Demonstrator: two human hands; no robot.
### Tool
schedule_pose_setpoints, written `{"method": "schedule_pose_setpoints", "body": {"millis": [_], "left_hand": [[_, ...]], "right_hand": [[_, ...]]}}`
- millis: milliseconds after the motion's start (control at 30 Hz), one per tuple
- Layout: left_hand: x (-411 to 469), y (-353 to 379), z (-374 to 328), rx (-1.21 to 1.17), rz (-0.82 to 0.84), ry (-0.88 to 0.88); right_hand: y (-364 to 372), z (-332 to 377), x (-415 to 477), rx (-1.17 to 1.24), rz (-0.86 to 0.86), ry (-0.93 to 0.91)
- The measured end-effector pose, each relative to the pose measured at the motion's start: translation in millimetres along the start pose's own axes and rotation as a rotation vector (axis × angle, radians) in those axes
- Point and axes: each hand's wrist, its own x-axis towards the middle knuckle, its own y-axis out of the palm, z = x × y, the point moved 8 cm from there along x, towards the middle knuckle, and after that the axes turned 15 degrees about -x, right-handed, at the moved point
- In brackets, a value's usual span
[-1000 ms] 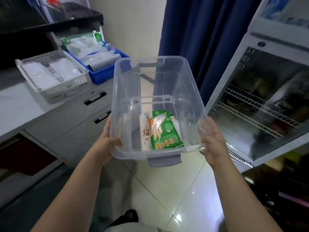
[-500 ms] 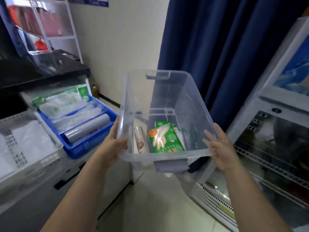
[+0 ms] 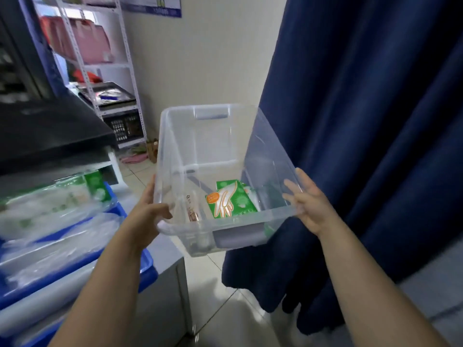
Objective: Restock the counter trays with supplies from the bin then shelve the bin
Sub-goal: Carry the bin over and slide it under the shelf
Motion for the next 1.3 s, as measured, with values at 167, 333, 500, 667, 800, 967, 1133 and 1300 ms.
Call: {"method": "schedule_pose_setpoints", "body": {"millis": [167,333,500,667,800,967,1133,1300], "left_hand": [[75,-8,-17,-0.011,-0.161,0.103],[145,-23,-23,-0.047,-0.337,0.177],[230,-47,-36,0.037,-0.4,0.203],[316,-82,-51,0.052,-0.437,0.192],[372,-122,-62,0.024,-0.568,0.136],[451,-162,-82,-0.078,-0.657,0.163],[535,-207,-120,-0.08,-0.709,0.252],[594,-264,-170,-0.121,-0.857,0.337]], "right_hand": [[21,18,143,0.029,0.154,-0.015],[57,22,274,0.084,0.276,0.002],[103,21,379,0.046,0.357,0.006],[143,27,470,-0.017,0.444,-0.004],[167,26,548,0.004,0.401,0.093],[224,38,654,-0.044,0.464,0.094],[306,57,767,-0.055,0.579,0.07],[406,86,858,-0.021,0.712,0.098]]}}
